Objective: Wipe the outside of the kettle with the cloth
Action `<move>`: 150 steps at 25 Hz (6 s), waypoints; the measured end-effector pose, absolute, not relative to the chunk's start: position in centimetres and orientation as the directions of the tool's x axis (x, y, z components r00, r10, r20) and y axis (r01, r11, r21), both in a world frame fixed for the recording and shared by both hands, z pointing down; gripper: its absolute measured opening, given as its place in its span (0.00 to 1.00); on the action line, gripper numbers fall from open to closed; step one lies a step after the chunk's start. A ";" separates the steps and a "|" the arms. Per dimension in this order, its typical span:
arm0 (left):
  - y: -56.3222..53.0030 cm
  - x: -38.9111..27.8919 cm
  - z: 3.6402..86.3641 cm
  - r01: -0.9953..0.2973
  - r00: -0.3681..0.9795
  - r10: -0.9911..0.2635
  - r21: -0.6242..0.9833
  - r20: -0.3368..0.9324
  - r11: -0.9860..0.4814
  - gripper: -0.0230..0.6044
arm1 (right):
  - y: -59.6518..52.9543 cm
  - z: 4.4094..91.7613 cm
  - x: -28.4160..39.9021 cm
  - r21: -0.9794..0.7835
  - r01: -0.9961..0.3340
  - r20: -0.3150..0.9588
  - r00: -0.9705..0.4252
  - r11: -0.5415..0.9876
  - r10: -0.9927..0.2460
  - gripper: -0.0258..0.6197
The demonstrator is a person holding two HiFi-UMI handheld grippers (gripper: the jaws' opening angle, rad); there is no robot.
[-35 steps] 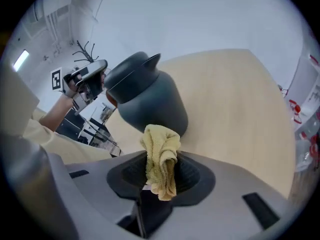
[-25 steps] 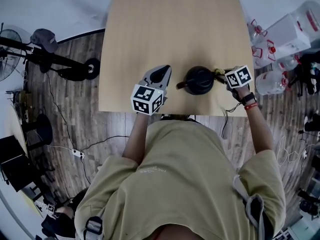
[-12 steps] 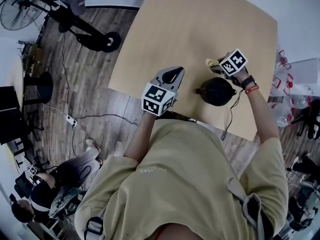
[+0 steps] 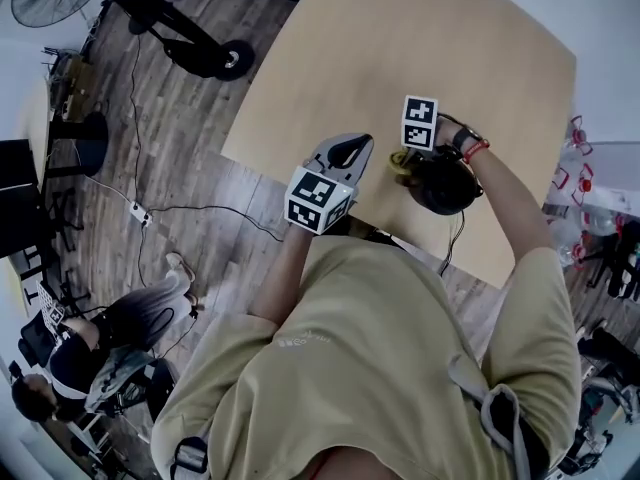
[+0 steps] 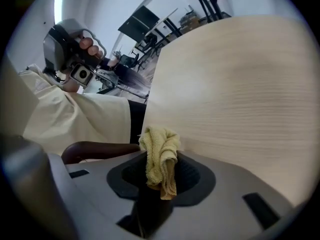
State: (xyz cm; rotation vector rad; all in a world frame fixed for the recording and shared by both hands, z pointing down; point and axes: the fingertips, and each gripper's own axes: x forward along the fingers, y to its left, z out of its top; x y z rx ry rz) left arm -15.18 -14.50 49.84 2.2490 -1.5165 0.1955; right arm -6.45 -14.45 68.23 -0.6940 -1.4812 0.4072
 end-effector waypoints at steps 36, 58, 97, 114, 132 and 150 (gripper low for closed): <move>-15.8 -4.5 51.3 -0.816 0.579 -0.719 0.260 0.385 -0.517 0.08 | -24.2 70.6 9.4 -0.580 -0.364 0.802 -0.410 0.729 0.433 0.24; -12.8 2.5 50.7 -0.730 0.680 -0.645 0.241 0.350 -0.639 0.08 | -10.5 71.2 17.2 -0.549 -0.707 0.782 -0.623 0.446 -0.025 0.24; -10.3 0.1 50.3 -0.748 0.659 -0.661 0.221 0.358 -0.626 0.08 | -3.4 68.3 2.6 -0.657 -0.689 0.641 -0.724 0.305 -0.255 0.25; -12.5 2.4 45.3 -0.736 0.671 -0.686 0.140 0.280 -0.663 0.08 | -4.9 60.8 15.7 -0.454 -0.838 0.677 -0.545 0.303 -0.495 0.25; -19.2 4.1 34.9 -0.815 0.575 -0.809 0.002 0.121 -0.579 0.08 | -18.9 35.4 19.5 -0.150 -0.922 0.192 -0.382 0.358 -0.904 0.25; -21.5 2.8 30.3 -0.862 0.507 -0.862 -0.010 0.005 -0.507 0.08 | -21.2 31.2 20.1 -0.037 -0.973 0.038 -0.228 0.226 -0.973 0.24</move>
